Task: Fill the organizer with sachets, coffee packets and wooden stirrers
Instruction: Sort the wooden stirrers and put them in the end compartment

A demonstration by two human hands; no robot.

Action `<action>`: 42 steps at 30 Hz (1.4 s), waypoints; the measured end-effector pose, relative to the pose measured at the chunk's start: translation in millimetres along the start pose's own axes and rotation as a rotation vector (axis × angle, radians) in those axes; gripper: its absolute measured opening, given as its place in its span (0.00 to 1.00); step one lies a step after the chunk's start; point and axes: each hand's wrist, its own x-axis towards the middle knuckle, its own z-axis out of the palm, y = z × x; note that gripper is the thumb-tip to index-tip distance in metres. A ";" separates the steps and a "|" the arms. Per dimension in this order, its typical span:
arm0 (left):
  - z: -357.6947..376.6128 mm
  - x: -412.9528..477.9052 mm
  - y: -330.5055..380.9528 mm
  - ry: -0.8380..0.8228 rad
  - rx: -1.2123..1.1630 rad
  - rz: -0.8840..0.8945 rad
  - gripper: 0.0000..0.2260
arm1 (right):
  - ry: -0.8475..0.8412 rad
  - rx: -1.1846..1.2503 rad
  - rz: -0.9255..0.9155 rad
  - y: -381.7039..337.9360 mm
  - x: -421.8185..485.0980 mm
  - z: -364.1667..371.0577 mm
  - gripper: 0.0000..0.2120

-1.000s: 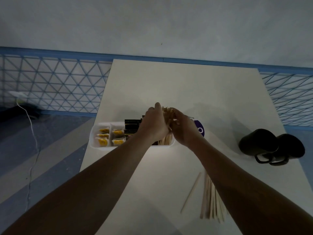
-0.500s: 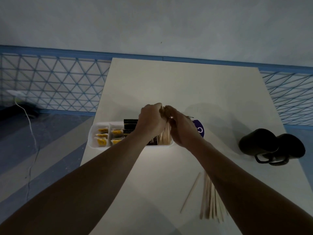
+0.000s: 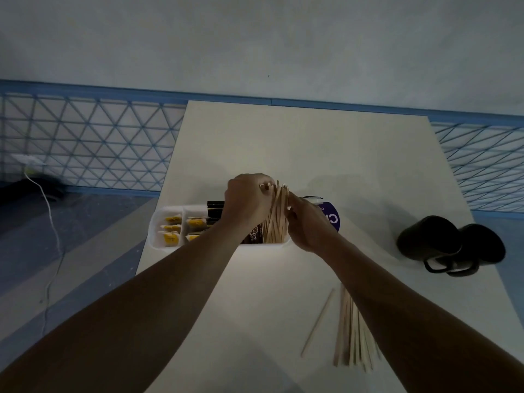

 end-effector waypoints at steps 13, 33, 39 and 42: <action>-9.1 -15.0 15.3 0.119 -0.006 0.052 0.15 | 0.001 -0.049 0.112 15.9 -22.0 -8.5 0.25; 85.4 -124.7 45.0 -0.462 0.125 -0.058 0.13 | 0.177 0.020 0.506 109.0 -131.7 -6.2 0.20; 122.6 -159.7 38.9 -0.581 0.258 -0.075 0.19 | 0.148 0.012 0.633 130.6 -164.6 6.2 0.17; 133.6 -172.1 41.5 -0.536 0.299 -0.092 0.26 | 0.155 -0.008 0.621 136.4 -171.8 13.6 0.22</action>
